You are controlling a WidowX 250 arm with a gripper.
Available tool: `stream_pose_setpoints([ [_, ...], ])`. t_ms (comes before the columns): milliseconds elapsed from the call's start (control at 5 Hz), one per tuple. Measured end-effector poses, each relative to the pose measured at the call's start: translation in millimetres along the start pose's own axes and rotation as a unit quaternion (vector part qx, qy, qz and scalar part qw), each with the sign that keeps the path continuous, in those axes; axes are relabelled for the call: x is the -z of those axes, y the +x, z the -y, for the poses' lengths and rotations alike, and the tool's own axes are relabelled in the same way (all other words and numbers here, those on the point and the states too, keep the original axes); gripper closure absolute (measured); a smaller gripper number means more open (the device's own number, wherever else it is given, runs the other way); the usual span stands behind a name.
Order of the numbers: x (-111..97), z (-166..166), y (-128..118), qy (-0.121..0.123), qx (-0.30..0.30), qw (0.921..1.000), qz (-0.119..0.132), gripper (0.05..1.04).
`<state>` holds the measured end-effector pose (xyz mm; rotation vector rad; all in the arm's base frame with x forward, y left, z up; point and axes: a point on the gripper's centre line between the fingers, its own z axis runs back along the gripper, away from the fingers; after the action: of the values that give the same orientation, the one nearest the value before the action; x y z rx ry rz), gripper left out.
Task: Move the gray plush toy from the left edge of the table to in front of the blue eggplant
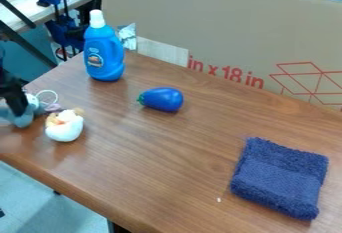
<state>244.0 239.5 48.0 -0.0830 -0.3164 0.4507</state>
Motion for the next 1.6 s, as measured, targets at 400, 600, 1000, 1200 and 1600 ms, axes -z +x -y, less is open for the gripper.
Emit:
stream_pose_setpoints([
  [400, 11.7, 9.7, 16.4, -0.028, -0.012, 0.9995, 0.001, 0.083],
  [600, 26.3, 18.6, 25.6, -0.023, -0.017, 0.9994, -0.019, 0.127],
  [1000, 38.4, 50.6, 44.3, -0.002, -0.007, 0.9991, -0.041, 0.530],
  [1200, 36.6, 59.2, 45.4, 0.000, -0.004, 0.9993, -0.037, 0.567],
  [1600, -14.5, 110.7, 35.8, 0.013, 0.066, 0.9977, 0.002, 0.596],
])
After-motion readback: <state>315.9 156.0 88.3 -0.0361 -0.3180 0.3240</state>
